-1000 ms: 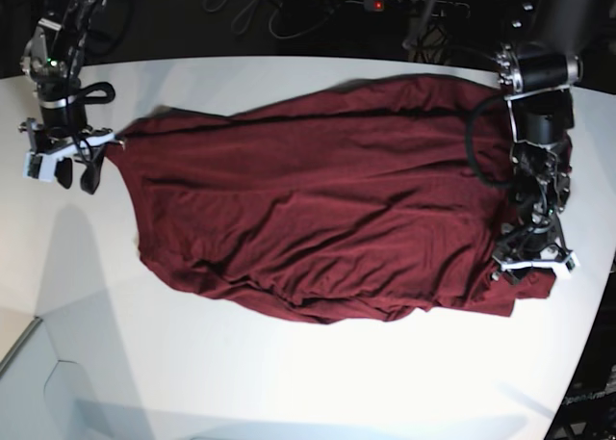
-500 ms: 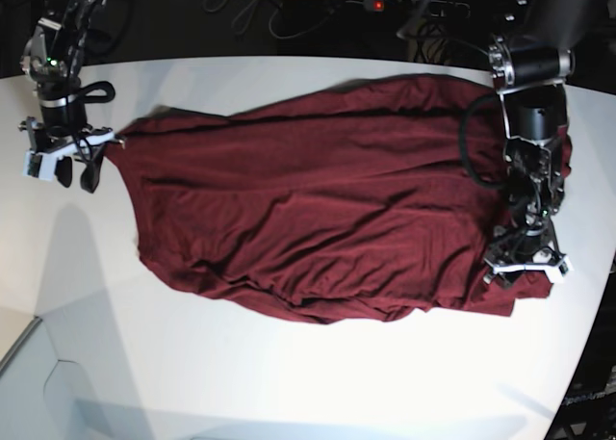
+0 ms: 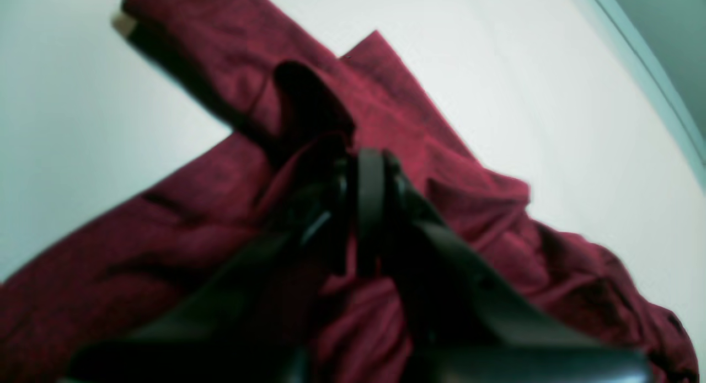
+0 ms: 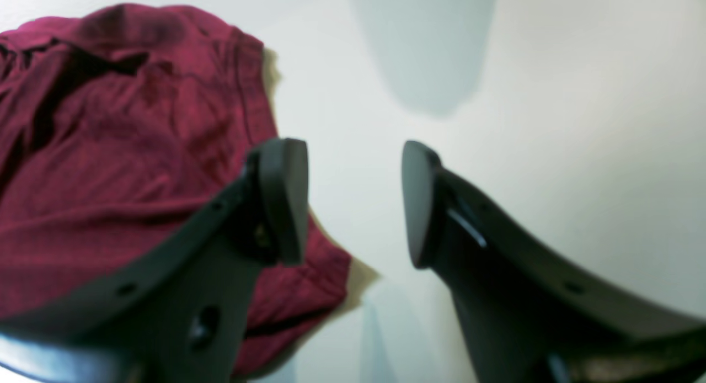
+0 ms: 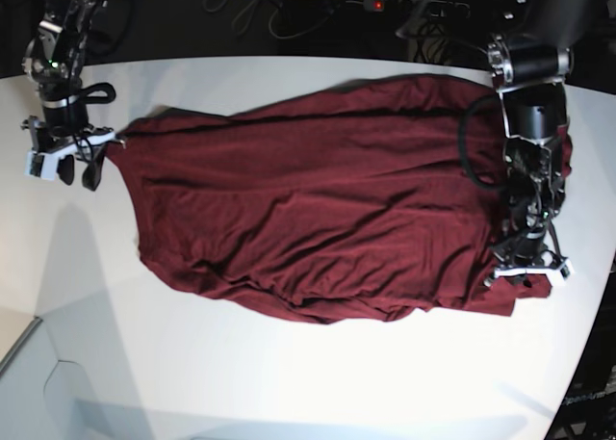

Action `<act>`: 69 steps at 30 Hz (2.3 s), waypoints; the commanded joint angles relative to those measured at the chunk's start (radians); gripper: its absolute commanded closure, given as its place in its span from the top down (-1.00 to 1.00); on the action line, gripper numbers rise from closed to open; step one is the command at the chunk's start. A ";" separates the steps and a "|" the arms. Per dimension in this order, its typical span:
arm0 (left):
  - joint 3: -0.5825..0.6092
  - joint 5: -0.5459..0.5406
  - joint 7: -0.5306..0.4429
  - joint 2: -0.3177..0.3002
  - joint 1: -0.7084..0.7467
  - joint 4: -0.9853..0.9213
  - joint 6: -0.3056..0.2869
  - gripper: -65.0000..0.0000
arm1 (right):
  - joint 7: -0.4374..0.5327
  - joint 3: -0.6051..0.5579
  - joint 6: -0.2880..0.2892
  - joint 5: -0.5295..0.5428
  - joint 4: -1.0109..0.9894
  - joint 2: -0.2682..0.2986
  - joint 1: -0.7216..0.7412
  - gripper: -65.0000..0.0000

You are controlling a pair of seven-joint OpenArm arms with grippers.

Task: Layout the t-shirt on the table in an organized manner, then fold the t-shirt properly
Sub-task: 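Grasp the shirt edge with the left gripper and pull it outward to smooth, then drag the held shirt edge with the left gripper away from the right gripper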

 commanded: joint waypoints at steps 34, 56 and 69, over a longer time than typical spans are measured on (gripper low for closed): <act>-0.198 -0.005 -0.026 0.001 0.382 0.556 -0.013 -1.00 | 0.029 -0.247 0.001 0.008 0.016 0.105 0.180 -0.13; -0.200 0.002 -0.024 -0.003 0.184 0.454 -0.016 -1.00 | 0.040 -0.461 0.001 0.008 -0.276 0.053 0.233 -0.14; -0.046 0.002 -0.031 -0.026 -0.177 0.069 -0.019 -1.00 | 0.041 -0.453 0.001 0.008 -0.303 0.088 0.207 -0.14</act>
